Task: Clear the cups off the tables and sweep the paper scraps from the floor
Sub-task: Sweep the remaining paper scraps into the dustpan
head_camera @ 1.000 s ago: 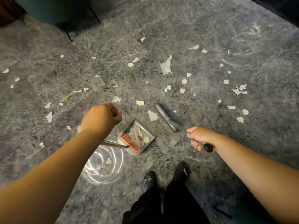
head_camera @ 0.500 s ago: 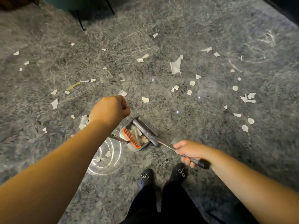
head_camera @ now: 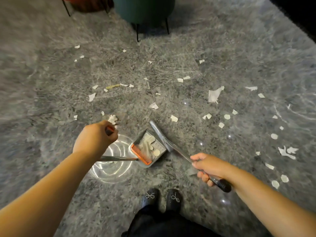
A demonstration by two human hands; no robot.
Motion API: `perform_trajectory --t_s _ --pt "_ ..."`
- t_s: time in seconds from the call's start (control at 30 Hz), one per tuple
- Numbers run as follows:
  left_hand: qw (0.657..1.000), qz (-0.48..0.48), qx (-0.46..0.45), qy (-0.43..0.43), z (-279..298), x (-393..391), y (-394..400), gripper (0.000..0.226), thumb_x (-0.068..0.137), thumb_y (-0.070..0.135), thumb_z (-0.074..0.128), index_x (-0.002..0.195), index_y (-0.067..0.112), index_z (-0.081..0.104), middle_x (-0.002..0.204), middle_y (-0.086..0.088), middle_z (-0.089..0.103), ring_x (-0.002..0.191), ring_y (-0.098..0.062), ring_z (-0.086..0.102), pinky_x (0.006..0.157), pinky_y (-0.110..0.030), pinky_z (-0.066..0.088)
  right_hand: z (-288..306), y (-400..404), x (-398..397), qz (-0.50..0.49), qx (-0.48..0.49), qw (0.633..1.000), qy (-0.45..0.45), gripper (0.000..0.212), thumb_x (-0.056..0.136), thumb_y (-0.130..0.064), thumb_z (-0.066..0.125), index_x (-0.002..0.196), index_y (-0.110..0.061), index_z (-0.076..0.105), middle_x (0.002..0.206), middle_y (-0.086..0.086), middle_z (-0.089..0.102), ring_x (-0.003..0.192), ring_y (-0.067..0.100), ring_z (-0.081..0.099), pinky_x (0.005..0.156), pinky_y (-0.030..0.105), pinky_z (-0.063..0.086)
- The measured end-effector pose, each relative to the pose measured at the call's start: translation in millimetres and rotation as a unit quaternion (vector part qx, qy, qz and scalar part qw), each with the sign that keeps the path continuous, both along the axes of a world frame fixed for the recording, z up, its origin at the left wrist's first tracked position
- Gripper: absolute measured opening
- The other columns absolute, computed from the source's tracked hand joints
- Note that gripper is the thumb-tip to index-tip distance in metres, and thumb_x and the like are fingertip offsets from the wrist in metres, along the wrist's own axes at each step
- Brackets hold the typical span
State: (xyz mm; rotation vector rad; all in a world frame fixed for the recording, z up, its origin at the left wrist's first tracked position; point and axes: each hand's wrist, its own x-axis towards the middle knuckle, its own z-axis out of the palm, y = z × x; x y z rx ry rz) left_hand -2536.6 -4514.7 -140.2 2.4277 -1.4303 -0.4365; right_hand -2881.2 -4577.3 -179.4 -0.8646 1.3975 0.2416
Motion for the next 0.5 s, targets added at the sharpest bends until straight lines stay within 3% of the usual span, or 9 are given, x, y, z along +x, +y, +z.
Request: perform_trajectory --t_s 0.13,0.3,0.5 --pt "0.997 0.071 -0.002 -0.011 11 26 43 0.013 0.079 0.034 0.074 0.076 0.035 0.062 0.059 0.025 0.053 0.059 -0.005 0.051 0.058 -0.025 0.042 7 -12 30 0.038 -0.016 0.999 -0.003 0.031 0.102 -0.015 0.042 0.131 -0.025 0.041 0.062 0.007 0.041 0.029 0.006 0.034 0.034 0.012 0.031" --pt "0.988 0.149 0.002 -0.04 27 63 103 0.011 0.079 0.035 0.075 0.077 0.033 0.064 0.055 0.025 0.049 0.062 -0.015 0.052 0.063 -0.026 0.041 4 -11 78 0.078 -0.009 0.997 -0.011 0.034 0.102 -0.013 0.04 0.134 -0.024 0.039 0.062 0.007 0.039 0.028 0.007 0.032 0.034 0.012 0.031" --pt "0.978 0.195 0.028 -0.062 36 112 175 0.011 0.079 0.036 0.075 0.081 0.03 0.066 0.061 0.008 0.058 0.066 -0.02 0.059 0.064 -0.028 0.045 -12 11 139 0.122 -0.017 0.992 0.003 0.04 0.102 -0.012 0.04 0.141 -0.02 0.038 0.063 0.008 0.04 0.027 0.007 0.033 0.034 0.012 0.03"
